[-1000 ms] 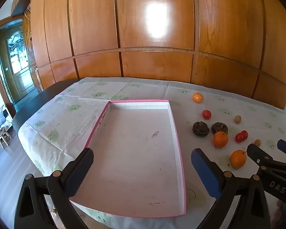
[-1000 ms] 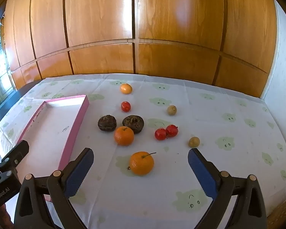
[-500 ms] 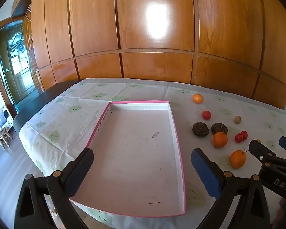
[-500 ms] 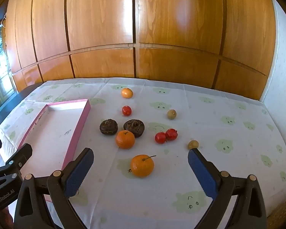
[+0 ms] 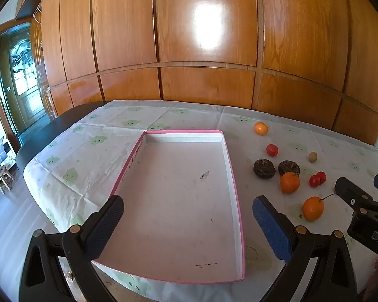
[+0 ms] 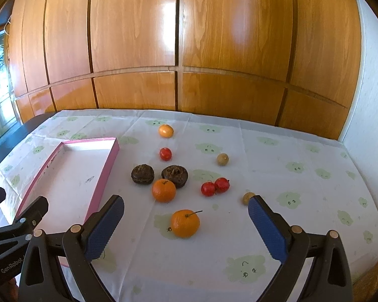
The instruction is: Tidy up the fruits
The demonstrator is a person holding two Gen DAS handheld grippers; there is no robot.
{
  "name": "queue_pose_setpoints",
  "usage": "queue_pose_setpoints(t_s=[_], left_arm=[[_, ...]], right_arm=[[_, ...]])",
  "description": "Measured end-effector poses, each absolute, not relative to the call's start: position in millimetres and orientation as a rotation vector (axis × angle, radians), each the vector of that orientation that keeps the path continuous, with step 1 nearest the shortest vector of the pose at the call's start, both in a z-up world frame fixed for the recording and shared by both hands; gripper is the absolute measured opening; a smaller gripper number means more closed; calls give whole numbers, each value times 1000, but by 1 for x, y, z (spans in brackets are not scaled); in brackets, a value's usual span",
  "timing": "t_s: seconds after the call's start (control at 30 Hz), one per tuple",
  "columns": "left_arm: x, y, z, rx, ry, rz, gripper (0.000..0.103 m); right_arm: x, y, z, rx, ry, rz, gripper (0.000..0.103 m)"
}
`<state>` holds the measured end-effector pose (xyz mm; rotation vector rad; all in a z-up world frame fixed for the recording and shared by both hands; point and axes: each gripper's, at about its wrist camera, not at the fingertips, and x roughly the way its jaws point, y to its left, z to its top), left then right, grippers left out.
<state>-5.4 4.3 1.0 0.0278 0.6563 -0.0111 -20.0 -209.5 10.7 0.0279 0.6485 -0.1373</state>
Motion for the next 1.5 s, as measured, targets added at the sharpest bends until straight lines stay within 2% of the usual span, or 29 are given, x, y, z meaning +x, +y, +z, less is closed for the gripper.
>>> queue_pose_setpoints(t_s=[1.5], left_arm=[[-4,-23,-12,93,718,-103,103]], right_arm=[[-15,-224,-4,37,696,-150,101]])
